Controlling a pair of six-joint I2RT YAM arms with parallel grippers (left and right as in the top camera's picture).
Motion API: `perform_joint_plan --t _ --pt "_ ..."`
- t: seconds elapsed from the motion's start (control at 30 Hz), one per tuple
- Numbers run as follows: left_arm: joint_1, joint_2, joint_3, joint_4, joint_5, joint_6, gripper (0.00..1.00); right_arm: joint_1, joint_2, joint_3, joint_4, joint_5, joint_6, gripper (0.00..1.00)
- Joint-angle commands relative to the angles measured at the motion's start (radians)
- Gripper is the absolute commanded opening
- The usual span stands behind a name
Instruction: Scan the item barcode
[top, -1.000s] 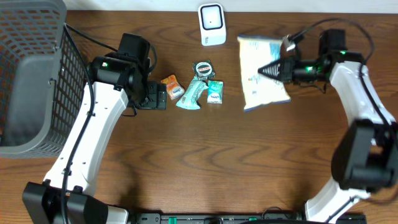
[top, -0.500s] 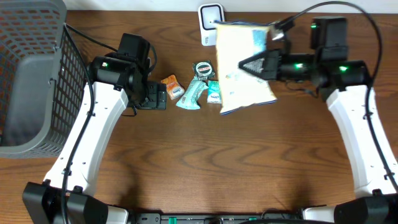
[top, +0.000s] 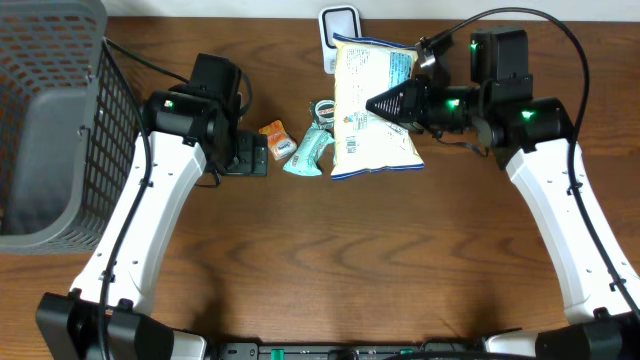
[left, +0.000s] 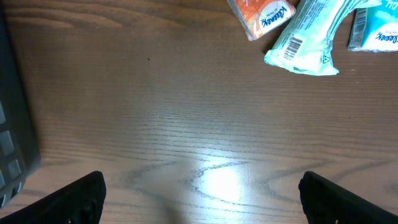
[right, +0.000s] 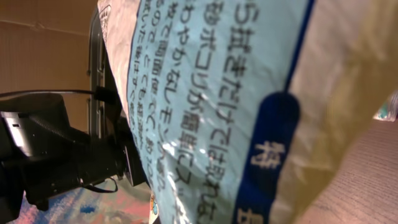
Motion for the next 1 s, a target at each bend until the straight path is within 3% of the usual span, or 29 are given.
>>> perform_joint_plan --t 0.0,0.97 --pt "0.000 0.003 -0.003 -0.004 -0.005 -0.005 0.98 0.004 -0.009 0.008 -0.006 -0.008 0.024 0.01" --pt "0.000 0.003 -0.003 -0.004 -0.005 -0.005 0.98 0.004 -0.008 0.007 -0.103 0.063 -0.149 0.01"
